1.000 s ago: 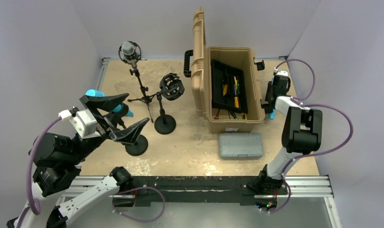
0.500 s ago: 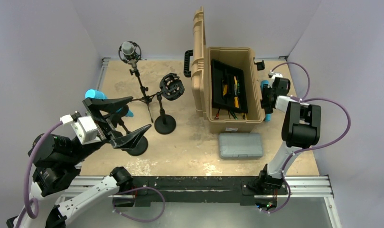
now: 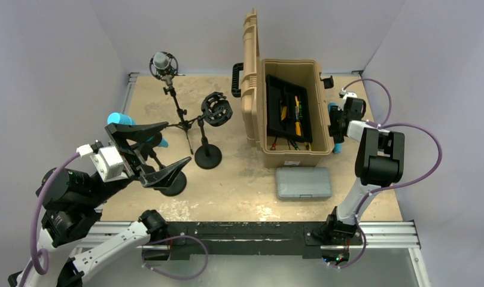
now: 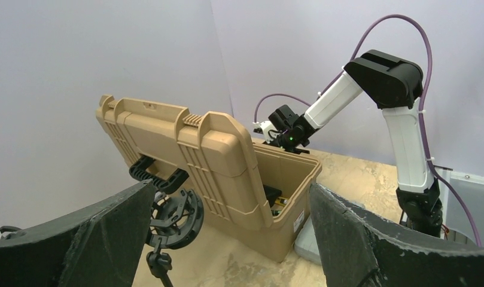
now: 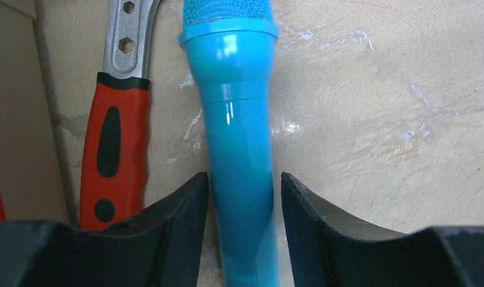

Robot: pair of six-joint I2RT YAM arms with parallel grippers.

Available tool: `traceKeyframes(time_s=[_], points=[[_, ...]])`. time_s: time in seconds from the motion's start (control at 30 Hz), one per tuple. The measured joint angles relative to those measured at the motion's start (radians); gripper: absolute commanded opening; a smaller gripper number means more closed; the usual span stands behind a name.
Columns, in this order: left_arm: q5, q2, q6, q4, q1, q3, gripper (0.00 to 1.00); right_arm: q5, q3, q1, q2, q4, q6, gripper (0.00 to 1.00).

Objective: Remove the microphone from the stand

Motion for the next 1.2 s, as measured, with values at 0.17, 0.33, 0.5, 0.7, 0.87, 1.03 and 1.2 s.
traceKeyframes(time_s=[0.17,0.33,0.5,0.7,0.87,1.03,1.2], points=[[-0.001,0.0,0.0,-0.001,-0.004,-0.007,0.97,0.006,0.0,0.0,-0.002,-0.003,0.006,0.52],[-0.001,0.0,0.001,-0.001,-0.004,-0.01,0.97,0.03,0.0,0.002,-0.039,-0.048,0.009,0.56],[-0.001,0.0,0.001,-0.001,-0.004,-0.01,0.97,0.076,0.011,0.008,-0.108,-0.081,0.028,0.6],[-0.001,0.0,0.001,-0.001,-0.005,-0.01,0.97,0.264,0.075,0.01,-0.178,-0.169,0.124,0.63],[-0.001,0.007,0.001,0.0,-0.005,-0.01,0.97,0.393,0.101,0.008,-0.313,-0.247,0.235,0.63],[-0.005,0.019,0.001,-0.001,-0.005,-0.011,0.97,0.302,0.104,0.021,-0.579,-0.25,0.285,0.64],[-0.006,0.036,0.001,-0.001,-0.005,-0.011,0.97,0.199,0.197,0.193,-0.742,-0.224,0.29,0.64]])
